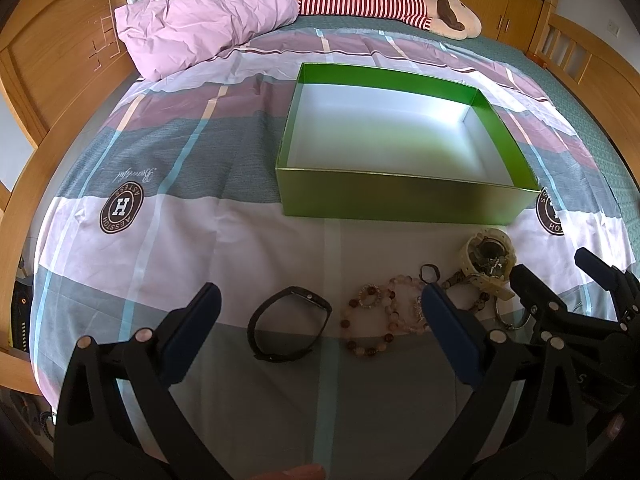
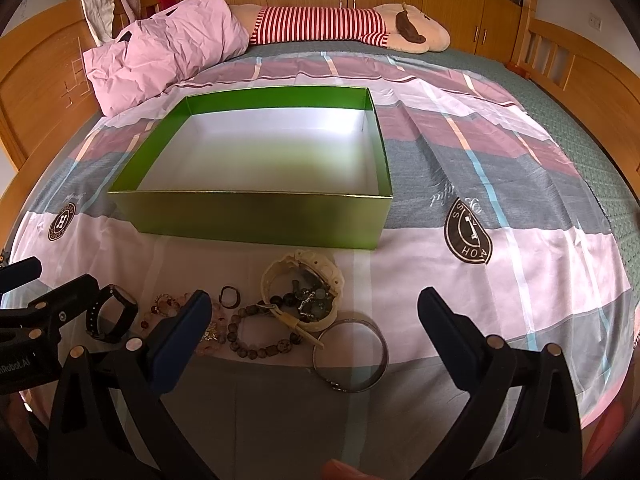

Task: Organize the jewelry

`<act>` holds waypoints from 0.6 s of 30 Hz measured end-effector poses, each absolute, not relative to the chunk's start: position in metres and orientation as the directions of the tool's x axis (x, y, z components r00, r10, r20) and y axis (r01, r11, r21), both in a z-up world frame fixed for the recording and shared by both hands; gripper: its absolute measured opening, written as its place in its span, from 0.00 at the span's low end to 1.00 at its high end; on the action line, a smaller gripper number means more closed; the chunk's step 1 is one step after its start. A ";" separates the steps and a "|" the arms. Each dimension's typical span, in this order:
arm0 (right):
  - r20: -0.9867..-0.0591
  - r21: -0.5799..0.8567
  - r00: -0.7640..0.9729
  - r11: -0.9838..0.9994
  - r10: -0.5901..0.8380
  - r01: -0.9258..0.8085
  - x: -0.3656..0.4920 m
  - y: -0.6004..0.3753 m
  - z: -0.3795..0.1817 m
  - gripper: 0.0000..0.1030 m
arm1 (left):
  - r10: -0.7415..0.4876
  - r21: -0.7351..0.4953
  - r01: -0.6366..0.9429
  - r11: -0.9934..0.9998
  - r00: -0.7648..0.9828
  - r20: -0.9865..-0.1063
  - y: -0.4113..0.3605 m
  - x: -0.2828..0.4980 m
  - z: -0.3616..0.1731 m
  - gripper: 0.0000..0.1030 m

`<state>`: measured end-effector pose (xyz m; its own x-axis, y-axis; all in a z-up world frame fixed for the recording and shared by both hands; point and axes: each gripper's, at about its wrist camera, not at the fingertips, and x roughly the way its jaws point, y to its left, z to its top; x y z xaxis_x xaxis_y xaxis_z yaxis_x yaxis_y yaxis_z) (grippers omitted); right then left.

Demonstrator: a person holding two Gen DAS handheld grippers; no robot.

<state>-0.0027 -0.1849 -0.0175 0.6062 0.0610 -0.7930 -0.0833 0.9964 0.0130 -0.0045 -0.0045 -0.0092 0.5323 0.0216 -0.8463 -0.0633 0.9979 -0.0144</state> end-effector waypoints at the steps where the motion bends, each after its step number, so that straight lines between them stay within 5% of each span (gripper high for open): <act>1: -0.793 0.013 0.606 0.996 0.062 -0.084 -0.002 -0.185 -0.017 0.99 | 0.022 -0.014 -0.063 0.998 0.532 -0.846 -0.004 -0.005 -0.009 0.98; 18: -0.793 0.011 0.606 0.996 0.061 -0.086 -0.003 -0.184 -0.016 0.99 | 0.024 -0.010 -0.061 0.998 0.529 -0.848 -0.005 -0.004 -0.009 0.98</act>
